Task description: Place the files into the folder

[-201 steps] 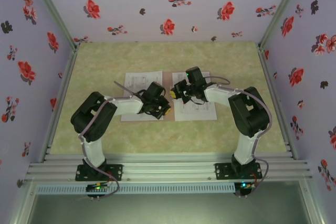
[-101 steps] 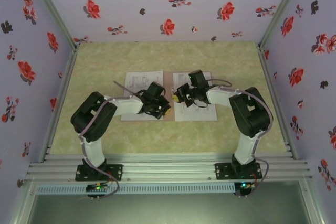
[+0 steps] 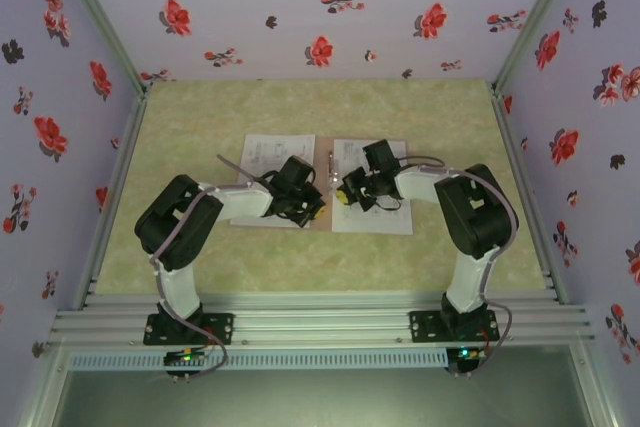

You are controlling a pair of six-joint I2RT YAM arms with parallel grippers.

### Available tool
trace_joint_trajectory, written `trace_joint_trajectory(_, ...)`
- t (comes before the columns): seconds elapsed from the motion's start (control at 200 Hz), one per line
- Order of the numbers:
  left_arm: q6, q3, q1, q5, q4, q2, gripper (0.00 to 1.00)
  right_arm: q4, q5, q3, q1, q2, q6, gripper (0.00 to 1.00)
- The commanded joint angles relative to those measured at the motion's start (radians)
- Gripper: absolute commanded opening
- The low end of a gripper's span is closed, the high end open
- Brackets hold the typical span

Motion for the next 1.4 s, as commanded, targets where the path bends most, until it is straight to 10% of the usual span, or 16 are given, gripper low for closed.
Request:
trace_joint_trajectory(0.0,-0.012,-0.018,-0.006,-0.027,-0.038,0.031,0.00,-0.062,0.025,-0.015,-0.004,0.019,-0.043,0.00)
trace_joint_trajectory(0.545,-0.006,-0.010,-0.009,-0.024,-0.033,0.039,0.00,-0.043,0.025,0.159,0.015,-0.081,0.093,0.11)
trace_joint_trajectory(0.91,-0.003,-0.005,-0.008,-0.020,-0.031,0.042,0.00,-0.217,0.066,0.329,-0.065,0.025,-0.085,0.21)
trace_joint_trajectory(1.23,0.002,0.015,-0.008,-0.008,-0.031,0.058,0.00,0.048,0.066,-0.013,-0.075,-0.098,-0.006,0.67)
trace_joint_trajectory(1.39,0.007,0.022,-0.008,-0.006,-0.037,0.060,0.00,0.155,0.061,-0.087,-0.086,-0.087,0.033,0.72)
